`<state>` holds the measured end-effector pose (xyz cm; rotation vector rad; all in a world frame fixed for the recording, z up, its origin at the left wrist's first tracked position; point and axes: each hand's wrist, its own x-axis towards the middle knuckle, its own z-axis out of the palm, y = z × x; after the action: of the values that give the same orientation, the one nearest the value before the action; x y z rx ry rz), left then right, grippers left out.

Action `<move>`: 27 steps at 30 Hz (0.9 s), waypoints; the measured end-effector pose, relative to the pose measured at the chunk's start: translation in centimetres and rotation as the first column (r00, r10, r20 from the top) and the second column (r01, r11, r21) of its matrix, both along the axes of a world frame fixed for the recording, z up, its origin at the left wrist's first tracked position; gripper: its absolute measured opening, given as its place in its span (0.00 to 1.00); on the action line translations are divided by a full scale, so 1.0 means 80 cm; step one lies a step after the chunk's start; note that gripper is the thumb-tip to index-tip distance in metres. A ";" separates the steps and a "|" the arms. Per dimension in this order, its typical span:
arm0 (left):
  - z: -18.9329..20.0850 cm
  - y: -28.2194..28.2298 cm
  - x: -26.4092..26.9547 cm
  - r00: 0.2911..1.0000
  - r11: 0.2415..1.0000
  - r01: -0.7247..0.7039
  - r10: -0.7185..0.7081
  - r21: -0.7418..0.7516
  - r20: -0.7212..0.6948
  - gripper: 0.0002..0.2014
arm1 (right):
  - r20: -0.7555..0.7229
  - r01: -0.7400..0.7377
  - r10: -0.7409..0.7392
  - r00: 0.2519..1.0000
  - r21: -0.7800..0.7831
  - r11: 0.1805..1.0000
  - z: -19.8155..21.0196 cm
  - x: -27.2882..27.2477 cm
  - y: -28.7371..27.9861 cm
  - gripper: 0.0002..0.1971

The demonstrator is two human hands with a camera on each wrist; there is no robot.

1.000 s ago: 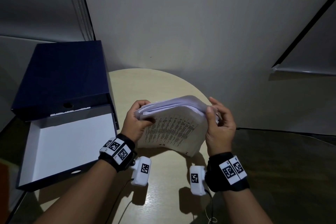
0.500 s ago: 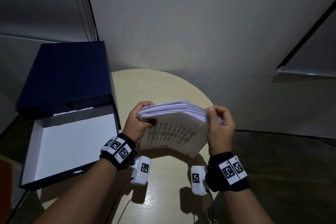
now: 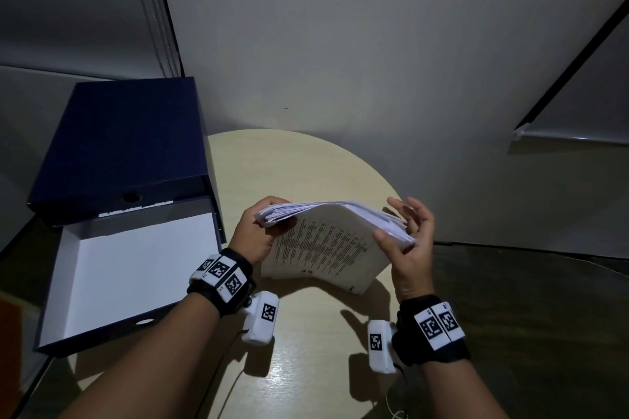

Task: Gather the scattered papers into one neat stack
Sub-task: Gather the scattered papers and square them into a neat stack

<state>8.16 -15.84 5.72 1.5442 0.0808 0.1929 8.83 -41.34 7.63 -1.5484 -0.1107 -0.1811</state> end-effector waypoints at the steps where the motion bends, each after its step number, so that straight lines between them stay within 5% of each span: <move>1: 0.001 -0.001 -0.001 1.000 1.000 -0.007 0.006 0.014 0.001 0.09 | -0.034 -0.046 0.046 0.998 -0.009 0.999 -0.009 -0.002 -0.006 0.44; 3: 0.007 -0.003 -0.002 1.000 1.000 -0.014 0.014 0.018 0.004 0.09 | -0.097 -0.097 0.094 0.991 -0.023 0.995 -0.024 -0.006 -0.011 0.44; 7: 0.012 -0.007 -0.002 0.999 0.995 -0.036 0.033 -0.090 -0.033 0.12 | -0.181 -0.082 0.073 0.981 -0.042 0.996 -0.027 -0.012 -0.003 0.26; 14: 0.018 -0.014 -0.005 0.998 0.997 -0.034 0.038 0.071 -0.043 0.16 | -0.184 -0.068 0.044 0.982 -0.129 0.989 -0.011 -0.019 0.017 0.17; 18: 0.024 -0.021 -0.017 0.996 0.992 -0.084 0.085 0.090 0.001 0.20 | -0.147 -0.019 -0.001 0.989 -0.135 0.991 -0.005 -0.022 0.020 0.20; 23: 0.011 -0.026 -0.032 0.994 0.994 -0.092 0.095 0.053 -0.059 0.25 | -0.207 -0.049 0.020 0.978 -0.138 0.989 -0.028 -0.036 0.020 0.36; 27: 0.017 -0.024 -0.025 0.993 0.993 -0.100 0.104 0.068 -0.061 0.26 | -0.189 0.001 -0.034 0.981 -0.172 0.985 -0.028 -0.027 0.017 0.29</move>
<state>6.15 -17.76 7.11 1.6122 0.2065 0.2286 6.70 -40.00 5.42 -1.7310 0.0401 -0.0363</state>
